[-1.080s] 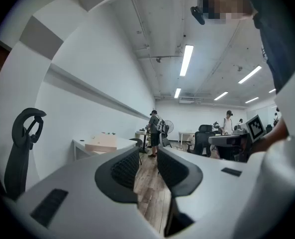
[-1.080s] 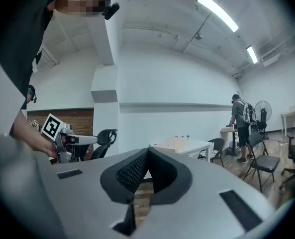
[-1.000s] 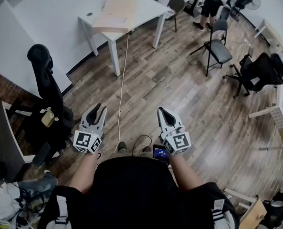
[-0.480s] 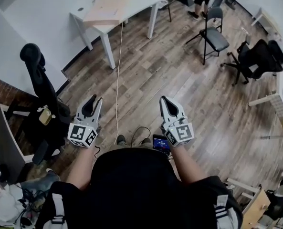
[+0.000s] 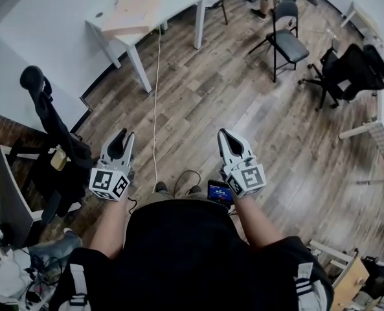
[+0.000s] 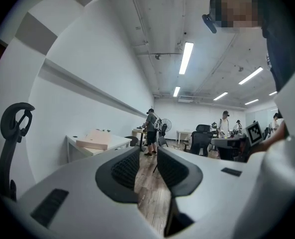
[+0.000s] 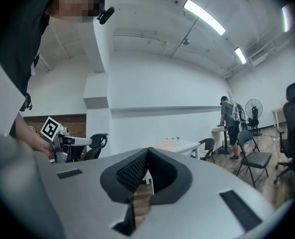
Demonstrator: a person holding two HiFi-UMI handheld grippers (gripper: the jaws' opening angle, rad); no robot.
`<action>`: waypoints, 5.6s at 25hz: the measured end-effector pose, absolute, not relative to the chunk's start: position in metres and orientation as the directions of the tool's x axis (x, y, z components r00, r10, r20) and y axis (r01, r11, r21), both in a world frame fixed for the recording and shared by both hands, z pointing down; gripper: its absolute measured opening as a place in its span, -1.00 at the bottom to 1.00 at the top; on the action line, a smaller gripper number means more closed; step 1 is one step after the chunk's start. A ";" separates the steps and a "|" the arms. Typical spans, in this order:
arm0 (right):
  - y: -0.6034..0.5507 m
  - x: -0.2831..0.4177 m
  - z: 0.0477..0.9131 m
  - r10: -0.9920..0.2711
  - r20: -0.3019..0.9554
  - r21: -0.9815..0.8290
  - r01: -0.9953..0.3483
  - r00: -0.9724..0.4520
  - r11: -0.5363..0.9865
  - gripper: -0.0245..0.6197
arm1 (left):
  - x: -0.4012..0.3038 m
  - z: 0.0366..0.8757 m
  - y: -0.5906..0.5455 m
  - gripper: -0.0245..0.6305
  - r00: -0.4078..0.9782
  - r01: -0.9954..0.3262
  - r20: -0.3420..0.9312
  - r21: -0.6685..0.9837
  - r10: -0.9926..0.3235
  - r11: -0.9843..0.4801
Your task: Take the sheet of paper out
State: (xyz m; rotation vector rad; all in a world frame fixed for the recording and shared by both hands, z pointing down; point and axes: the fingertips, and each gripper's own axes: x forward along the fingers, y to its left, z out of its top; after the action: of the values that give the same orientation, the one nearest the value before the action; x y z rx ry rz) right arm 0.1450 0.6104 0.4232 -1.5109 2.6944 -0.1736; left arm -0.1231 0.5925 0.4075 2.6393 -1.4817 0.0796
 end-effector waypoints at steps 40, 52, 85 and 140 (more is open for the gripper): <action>0.235 0.109 0.426 -0.846 0.019 -0.107 -0.842 -0.533 0.528 -0.90 | -0.145 0.441 0.231 -0.63 0.503 -0.859 0.052 0.139 -0.863 -0.492; 0.077 0.139 0.459 -0.786 0.031 -0.154 -0.780 -0.618 0.607 -0.90 | -0.118 0.464 0.092 -0.63 0.423 -0.903 0.109 0.128 -0.900 -0.409; -0.307 0.119 0.478 -0.529 0.041 -0.181 -0.527 -0.848 0.830 -0.90 | -0.155 0.467 -0.205 -0.63 0.025 -0.987 0.098 0.163 -0.995 -0.009; -0.501 -0.151 0.534 -0.050 0.189 -0.257 -0.098 -0.981 0.961 -0.90 | -0.242 0.703 -0.318 -0.69 0.292 -0.336 0.956 0.069 -0.034 -0.939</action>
State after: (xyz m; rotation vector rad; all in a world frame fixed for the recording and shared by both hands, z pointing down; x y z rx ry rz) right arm -0.1509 -0.5006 0.5343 -0.1252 3.2909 -0.4462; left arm -0.2421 -0.3181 0.7030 2.3057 -0.3395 1.6955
